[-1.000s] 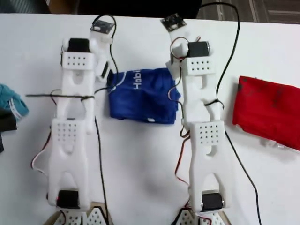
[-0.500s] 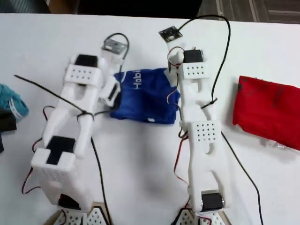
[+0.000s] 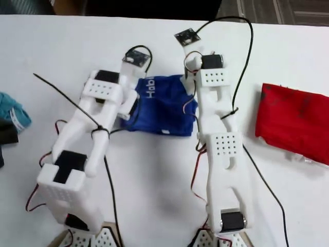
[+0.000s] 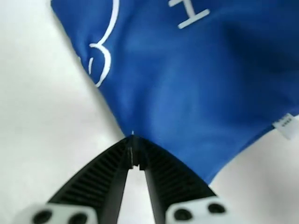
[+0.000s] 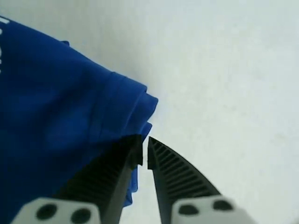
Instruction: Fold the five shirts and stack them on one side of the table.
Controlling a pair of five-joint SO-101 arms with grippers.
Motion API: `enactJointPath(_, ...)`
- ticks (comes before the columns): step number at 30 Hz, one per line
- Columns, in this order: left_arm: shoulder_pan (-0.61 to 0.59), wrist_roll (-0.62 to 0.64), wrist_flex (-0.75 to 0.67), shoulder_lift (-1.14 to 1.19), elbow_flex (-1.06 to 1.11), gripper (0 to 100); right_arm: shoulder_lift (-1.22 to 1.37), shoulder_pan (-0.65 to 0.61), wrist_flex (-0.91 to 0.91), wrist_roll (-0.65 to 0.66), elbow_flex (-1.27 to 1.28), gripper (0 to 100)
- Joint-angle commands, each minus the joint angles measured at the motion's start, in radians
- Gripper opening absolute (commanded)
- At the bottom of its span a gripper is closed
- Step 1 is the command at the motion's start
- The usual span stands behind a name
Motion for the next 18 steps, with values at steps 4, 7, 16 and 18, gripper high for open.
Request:
enactJointPath(4,0.041,0.055,0.006,-0.064,0.010,3,-0.048,0.012,-0.047,-0.106,-0.094,2.9)
enactJointPath(7,0.040,0.055,-0.011,-0.063,0.033,3,-0.045,0.008,-0.102,-0.137,-0.071,2.3)
enactJointPath(16,0.040,0.057,-0.166,-0.061,0.223,3,-0.044,-0.062,-0.156,-0.175,0.034,2.3)
enactJointPath(18,0.040,0.057,-0.184,-0.061,0.246,3,-0.044,-0.071,-0.197,-0.173,0.068,2.3)
